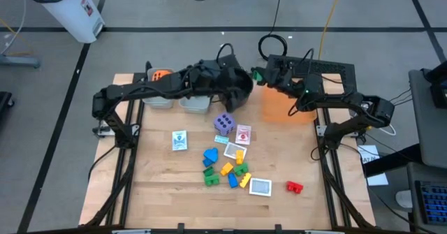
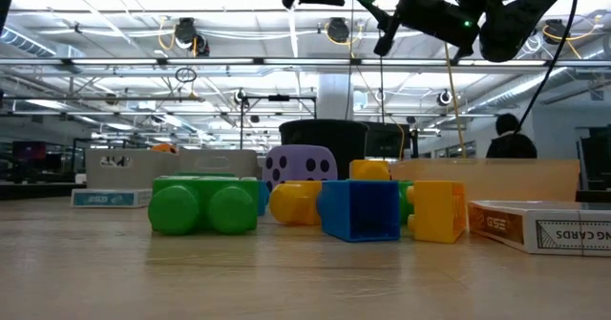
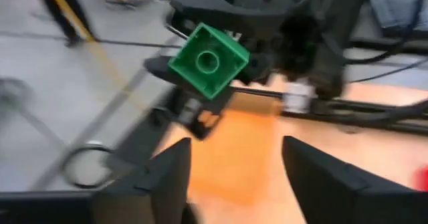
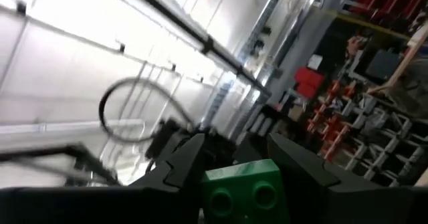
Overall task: Pick & Place Toys
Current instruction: Put the green game piece into the right gray bin
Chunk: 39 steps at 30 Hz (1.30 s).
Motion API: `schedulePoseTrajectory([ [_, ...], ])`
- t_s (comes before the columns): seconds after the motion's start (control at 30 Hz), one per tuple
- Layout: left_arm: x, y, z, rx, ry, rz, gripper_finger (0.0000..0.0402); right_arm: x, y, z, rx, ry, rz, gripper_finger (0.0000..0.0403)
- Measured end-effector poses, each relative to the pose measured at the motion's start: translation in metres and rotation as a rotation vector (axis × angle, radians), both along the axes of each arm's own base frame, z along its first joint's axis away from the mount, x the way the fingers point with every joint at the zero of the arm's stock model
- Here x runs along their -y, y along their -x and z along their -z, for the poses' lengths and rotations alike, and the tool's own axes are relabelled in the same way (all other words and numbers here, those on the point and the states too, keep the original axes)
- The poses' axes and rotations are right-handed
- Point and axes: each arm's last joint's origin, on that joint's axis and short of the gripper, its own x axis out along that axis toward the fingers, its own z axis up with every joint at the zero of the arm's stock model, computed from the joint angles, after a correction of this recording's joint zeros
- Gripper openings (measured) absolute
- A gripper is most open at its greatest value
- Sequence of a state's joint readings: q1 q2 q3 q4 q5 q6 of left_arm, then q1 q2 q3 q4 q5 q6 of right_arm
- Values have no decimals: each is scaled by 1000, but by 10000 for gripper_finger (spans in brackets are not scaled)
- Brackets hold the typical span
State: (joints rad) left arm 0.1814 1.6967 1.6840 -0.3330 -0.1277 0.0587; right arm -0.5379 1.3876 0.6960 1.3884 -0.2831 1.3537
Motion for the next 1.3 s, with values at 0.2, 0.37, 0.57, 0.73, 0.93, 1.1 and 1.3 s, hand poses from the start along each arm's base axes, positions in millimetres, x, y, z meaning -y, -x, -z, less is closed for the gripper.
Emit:
schedulePoseTrajectory([
  [0.2,12,-5,-6,-26,-288,-152,295,9,4,0,49,-105,95,147],
  [0.37,20,-19,-5,2,-446,-169,302,12,2,-7,64,-114,121,140],
  [0.57,17,-31,6,-26,-527,-168,287,14,-4,-24,66,-83,75,149],
  [0.73,15,-40,7,-3,-631,-169,275,13,-8,-26,28,-82,29,141],
  [0.93,9,-41,3,32,-663,-217,275,11,-11,-24,-3,-87,0,148],
  [1.1,3,-40,3,23,-668,-228,269,9,-11,-24,-20,-66,-50,141],
  [1.3,-1,-40,4,51,-647,-162,269,8,-12,-23,-34,-67,-113,146],
])
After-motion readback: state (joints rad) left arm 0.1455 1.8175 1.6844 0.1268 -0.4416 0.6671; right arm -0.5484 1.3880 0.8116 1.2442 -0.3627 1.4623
